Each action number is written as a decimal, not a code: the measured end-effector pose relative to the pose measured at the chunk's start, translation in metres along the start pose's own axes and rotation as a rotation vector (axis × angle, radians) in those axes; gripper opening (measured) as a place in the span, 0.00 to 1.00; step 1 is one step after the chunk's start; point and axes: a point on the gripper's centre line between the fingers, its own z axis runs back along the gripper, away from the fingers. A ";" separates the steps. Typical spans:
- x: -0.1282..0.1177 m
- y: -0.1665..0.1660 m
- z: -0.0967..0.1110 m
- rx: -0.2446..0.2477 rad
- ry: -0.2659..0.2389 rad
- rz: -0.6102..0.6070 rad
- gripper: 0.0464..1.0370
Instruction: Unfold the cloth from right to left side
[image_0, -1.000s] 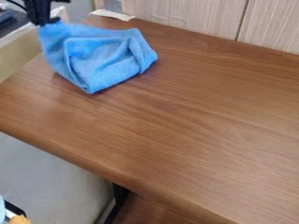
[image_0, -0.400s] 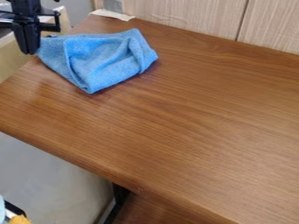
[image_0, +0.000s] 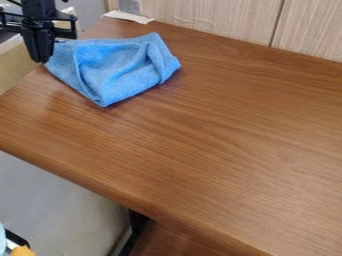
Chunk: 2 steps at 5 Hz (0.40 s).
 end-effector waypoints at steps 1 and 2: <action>-0.001 -0.004 0.018 0.017 -0.047 -0.021 0.42; -0.002 -0.016 0.029 -0.013 -0.087 -0.060 0.73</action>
